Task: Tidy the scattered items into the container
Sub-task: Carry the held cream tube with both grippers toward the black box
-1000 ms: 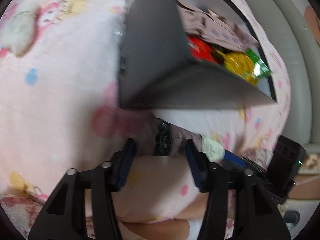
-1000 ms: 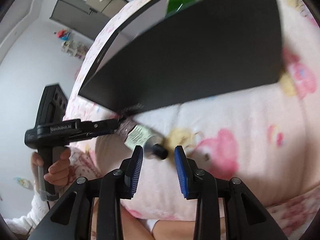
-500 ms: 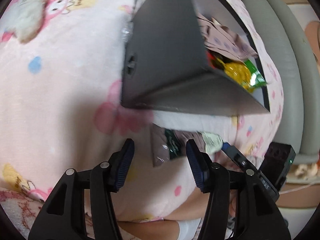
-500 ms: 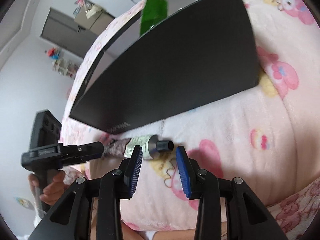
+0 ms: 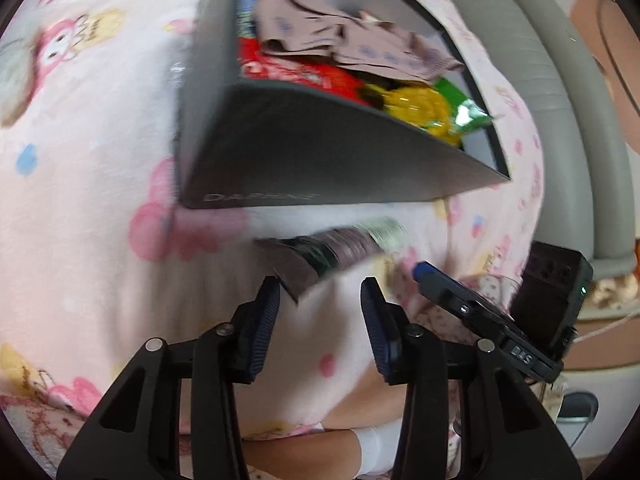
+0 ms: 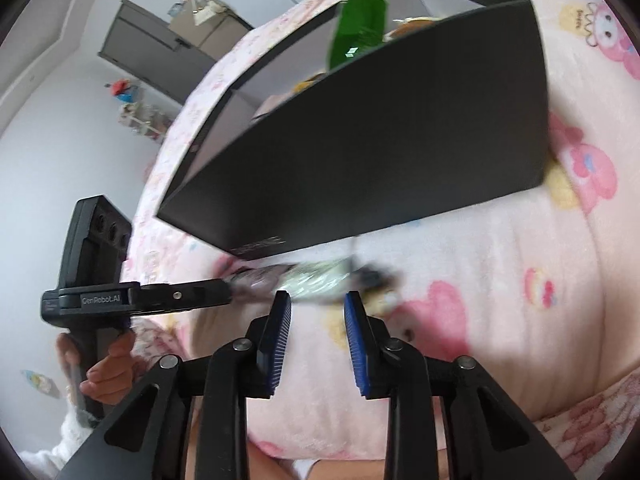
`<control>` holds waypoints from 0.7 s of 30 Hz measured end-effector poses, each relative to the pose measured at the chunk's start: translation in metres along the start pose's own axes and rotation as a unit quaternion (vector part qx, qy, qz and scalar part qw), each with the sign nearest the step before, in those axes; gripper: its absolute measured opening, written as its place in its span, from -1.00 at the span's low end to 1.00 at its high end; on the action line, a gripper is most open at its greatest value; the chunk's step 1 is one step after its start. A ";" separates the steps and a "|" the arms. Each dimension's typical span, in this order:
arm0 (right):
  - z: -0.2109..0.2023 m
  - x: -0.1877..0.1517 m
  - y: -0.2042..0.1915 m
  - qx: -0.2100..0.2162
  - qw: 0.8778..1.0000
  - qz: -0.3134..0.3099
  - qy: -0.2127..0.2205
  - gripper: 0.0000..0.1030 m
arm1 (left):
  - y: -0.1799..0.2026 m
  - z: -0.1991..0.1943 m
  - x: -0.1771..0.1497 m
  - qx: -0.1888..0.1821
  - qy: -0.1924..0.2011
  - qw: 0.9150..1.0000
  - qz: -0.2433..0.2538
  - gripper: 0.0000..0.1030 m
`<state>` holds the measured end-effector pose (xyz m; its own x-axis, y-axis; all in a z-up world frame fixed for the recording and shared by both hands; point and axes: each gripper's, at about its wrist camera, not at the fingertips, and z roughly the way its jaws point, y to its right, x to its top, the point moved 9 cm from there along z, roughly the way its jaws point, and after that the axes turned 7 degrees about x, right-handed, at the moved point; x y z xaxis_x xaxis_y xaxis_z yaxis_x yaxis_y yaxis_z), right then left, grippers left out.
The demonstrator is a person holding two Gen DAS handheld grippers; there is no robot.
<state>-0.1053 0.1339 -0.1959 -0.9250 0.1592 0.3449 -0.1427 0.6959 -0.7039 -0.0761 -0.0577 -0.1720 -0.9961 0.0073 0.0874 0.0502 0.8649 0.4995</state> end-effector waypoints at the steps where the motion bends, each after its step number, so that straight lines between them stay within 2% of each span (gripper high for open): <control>1: -0.002 0.001 0.000 -0.001 1.000 -0.002 0.001 -0.54 | -0.001 0.003 0.000 0.015 0.003 1.000 0.001 -0.19; 3: -0.004 0.002 0.006 -0.024 1.000 -0.001 0.008 -0.53 | -0.010 0.005 0.002 0.030 0.000 0.999 -0.013 -0.19; 6: -0.010 0.007 0.020 -0.036 0.998 0.032 0.028 -0.53 | -0.016 0.010 0.006 0.024 0.001 0.999 -0.046 -0.19; 8: -0.015 0.015 0.025 -0.033 0.997 0.052 0.041 -0.53 | -0.021 0.010 0.008 0.027 0.011 0.998 -0.061 -0.18; 12: -0.013 0.034 0.031 -0.076 0.995 0.046 0.041 -0.53 | -0.037 0.001 0.017 0.031 0.034 0.994 -0.096 -0.16; 16: 0.003 0.040 0.040 -0.069 0.994 0.075 0.035 -0.53 | -0.054 -0.008 0.028 0.018 0.058 0.989 -0.136 -0.16; 21: 0.022 0.031 0.043 -0.067 0.995 0.070 0.014 -0.52 | -0.064 -0.016 0.030 0.005 0.064 0.987 -0.147 -0.16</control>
<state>-0.1477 0.1535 -0.2288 -0.9224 0.2789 0.2671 0.0373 0.7527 -0.6573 -0.1079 -0.1211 -0.1873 -0.9506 -0.3067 0.0487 -0.2402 0.8257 0.5105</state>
